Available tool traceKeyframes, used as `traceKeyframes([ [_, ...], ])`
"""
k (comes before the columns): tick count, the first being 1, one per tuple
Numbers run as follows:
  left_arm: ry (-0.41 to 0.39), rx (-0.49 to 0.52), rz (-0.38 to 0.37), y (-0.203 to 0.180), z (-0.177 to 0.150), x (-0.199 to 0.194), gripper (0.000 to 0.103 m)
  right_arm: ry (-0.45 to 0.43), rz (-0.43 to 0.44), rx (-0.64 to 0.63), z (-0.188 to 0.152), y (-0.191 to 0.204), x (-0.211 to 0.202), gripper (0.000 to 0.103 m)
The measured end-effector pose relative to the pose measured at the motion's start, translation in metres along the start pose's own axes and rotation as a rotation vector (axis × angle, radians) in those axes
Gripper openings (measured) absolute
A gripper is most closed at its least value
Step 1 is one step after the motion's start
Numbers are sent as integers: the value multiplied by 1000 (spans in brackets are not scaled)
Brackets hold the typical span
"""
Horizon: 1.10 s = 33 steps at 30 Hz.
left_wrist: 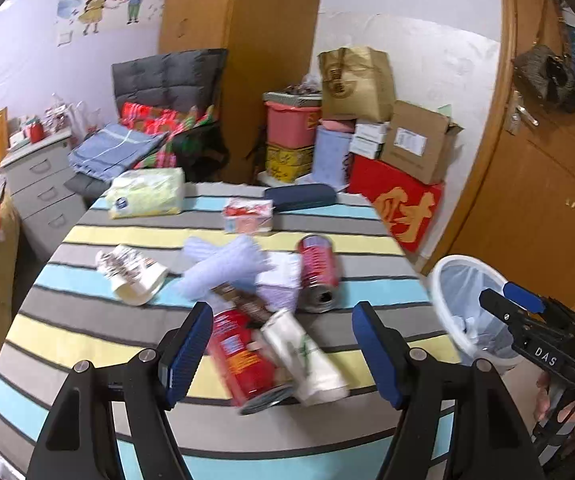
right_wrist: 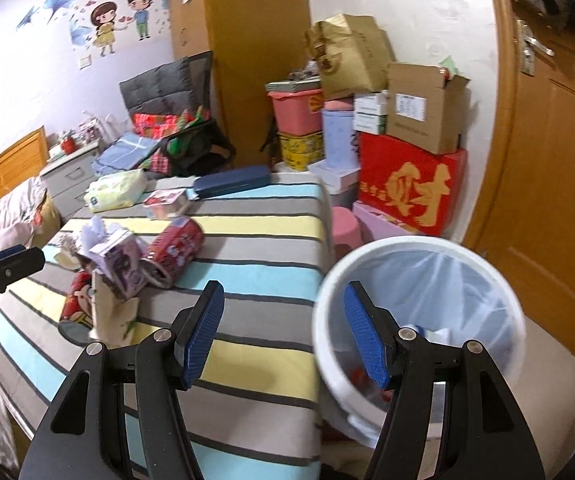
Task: Collect trash
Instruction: 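Grasp the red can with the left tool while the right tool grasps the white paper bag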
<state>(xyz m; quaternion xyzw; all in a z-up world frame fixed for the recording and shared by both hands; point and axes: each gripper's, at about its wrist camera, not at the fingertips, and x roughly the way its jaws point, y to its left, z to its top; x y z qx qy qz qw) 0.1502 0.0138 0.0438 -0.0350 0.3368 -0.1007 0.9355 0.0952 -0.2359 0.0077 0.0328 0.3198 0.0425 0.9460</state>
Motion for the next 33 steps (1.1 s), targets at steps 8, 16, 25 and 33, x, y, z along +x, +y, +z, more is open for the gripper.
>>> traceKeyframes([
  [8, 73, -70, -1, 37, -20, 17, 72, 52, 75, -30, -7, 34, 18, 64],
  [16, 122, -83, -48, 41, -25, 45, 72, 95, 96, -46, -15, 52, 27, 64],
  [25, 213, -105, -82, 48, -29, 84, 72, 106, 89, -48, -15, 62, 30, 64],
  [33, 221, -132, -118, 61, -33, 84, 60, 120, 90, -53, -16, 72, 35, 64],
])
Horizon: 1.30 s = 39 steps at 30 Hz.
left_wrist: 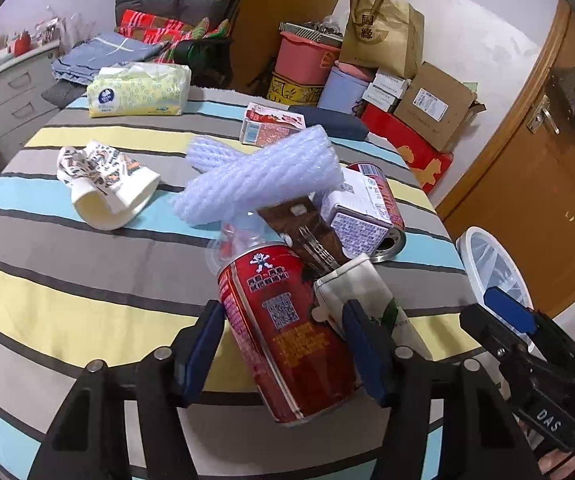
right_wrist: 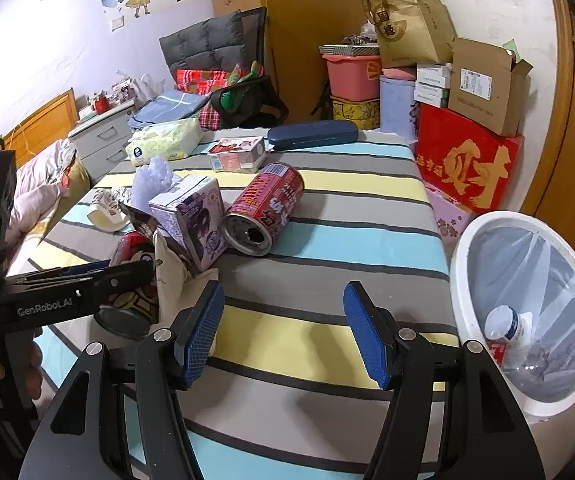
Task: Collect trash
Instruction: 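Grasp the red can with the left tool while the right tool grasps the white paper bag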
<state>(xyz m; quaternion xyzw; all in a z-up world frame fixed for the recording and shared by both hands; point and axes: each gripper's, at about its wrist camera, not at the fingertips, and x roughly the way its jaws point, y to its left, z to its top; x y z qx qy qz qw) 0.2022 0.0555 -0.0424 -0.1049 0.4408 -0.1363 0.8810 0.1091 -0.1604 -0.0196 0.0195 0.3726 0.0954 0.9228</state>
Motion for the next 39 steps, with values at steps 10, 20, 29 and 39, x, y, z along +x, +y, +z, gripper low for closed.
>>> traceKeyframes([
  [10, -13, -24, 34, 28, -6, -18, 58, 11, 60, -7, -3, 20, 5, 64],
  [20, -32, -44, 101, 52, -8, -32, 58, 36, 152, -17, -7, 39, 13, 64],
  [29, -29, -52, 93, 62, -8, -33, 59, 86, 182, -42, -10, 56, 29, 64],
  [39, 9, -64, 81, 67, -8, -18, 59, 166, 159, -1, -13, 47, 43, 64],
])
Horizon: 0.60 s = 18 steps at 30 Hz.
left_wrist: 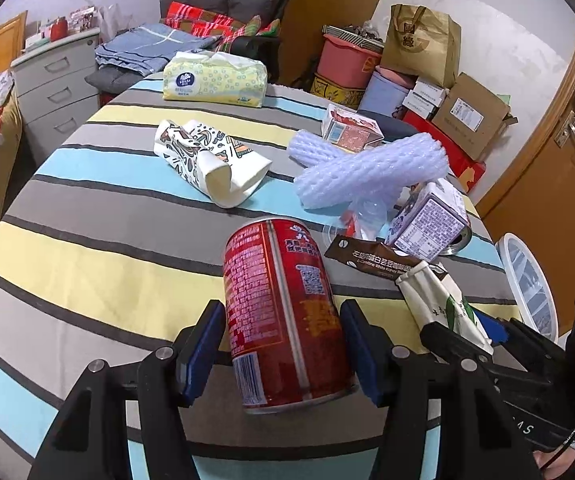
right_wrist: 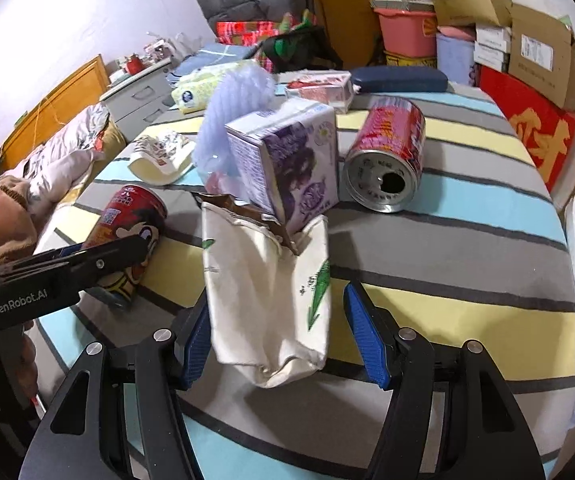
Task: Collect trash
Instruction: 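Grasp the red can with the left tool while the right tool grasps the white paper bag, then carry the red can and paper bag with both tools over the bin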
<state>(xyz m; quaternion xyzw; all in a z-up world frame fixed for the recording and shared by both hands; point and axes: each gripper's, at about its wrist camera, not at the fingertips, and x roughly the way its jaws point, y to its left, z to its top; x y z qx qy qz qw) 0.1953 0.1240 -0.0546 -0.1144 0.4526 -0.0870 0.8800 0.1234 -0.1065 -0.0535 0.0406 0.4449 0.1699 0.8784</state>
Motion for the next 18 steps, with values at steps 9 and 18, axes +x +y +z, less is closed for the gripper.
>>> traceKeyframes([
  [9, 10, -40, 6, 6, 9, 12, 66, -17, 17, 8, -3, -5, -8, 46],
  [18, 3, -2, 28, -5, 9, 13, 56, -27, -1, 2, -2, -4, -10, 42],
])
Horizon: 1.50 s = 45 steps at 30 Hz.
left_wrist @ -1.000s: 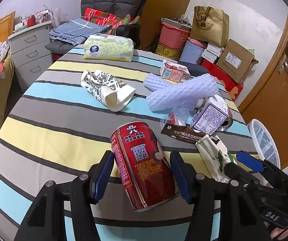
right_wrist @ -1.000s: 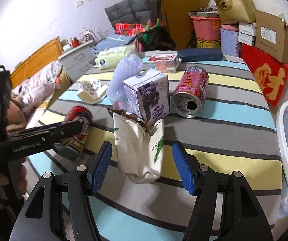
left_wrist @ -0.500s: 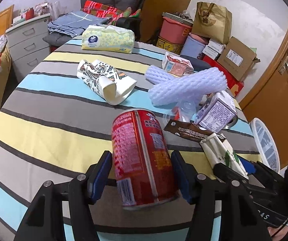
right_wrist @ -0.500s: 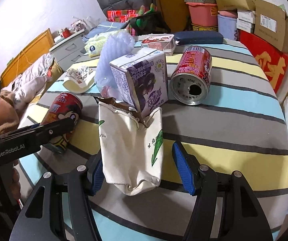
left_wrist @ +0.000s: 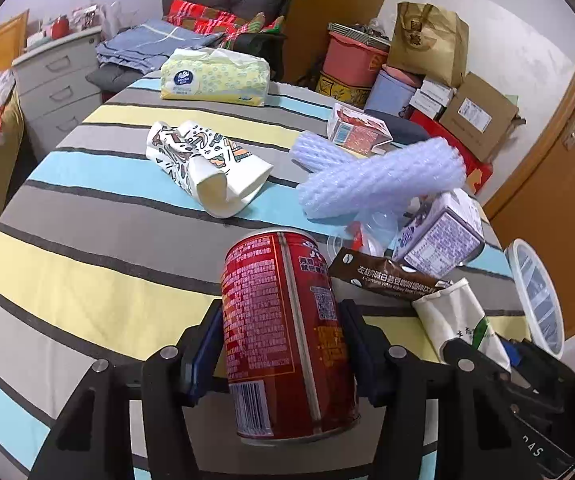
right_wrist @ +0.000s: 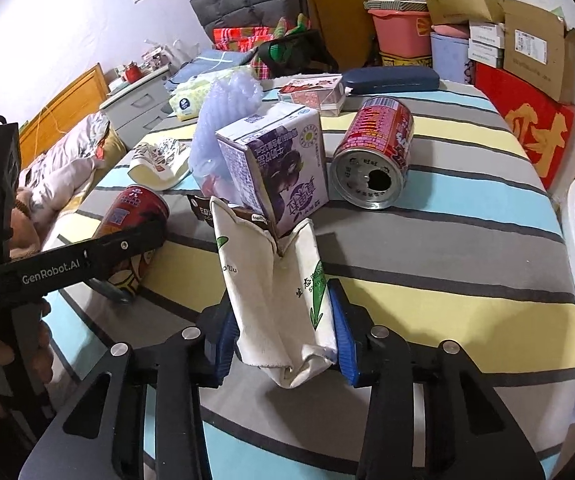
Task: Collect trash
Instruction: 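Carry the red can and paper bag with both tools over the bin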
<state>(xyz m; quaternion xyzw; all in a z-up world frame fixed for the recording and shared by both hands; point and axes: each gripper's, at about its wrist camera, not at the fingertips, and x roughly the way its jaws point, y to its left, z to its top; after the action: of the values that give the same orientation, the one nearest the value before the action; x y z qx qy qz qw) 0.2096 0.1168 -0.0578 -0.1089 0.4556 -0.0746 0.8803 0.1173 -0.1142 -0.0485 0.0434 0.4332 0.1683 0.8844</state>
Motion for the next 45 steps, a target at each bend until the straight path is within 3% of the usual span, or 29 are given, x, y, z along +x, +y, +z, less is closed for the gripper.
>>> traceKeyframes([
  [11, -22, 11, -4, -8, -14, -20, 55, 17, -11, 5, -8, -7, -11, 42],
  [23, -63, 59, -17, -31, -23, -43, 54, -44, -23, 60, -12, -22, -33, 42],
  [45, -114, 223, -109, -129, -25, -62, 53, -190, -99, 160, -12, -72, -82, 42],
])
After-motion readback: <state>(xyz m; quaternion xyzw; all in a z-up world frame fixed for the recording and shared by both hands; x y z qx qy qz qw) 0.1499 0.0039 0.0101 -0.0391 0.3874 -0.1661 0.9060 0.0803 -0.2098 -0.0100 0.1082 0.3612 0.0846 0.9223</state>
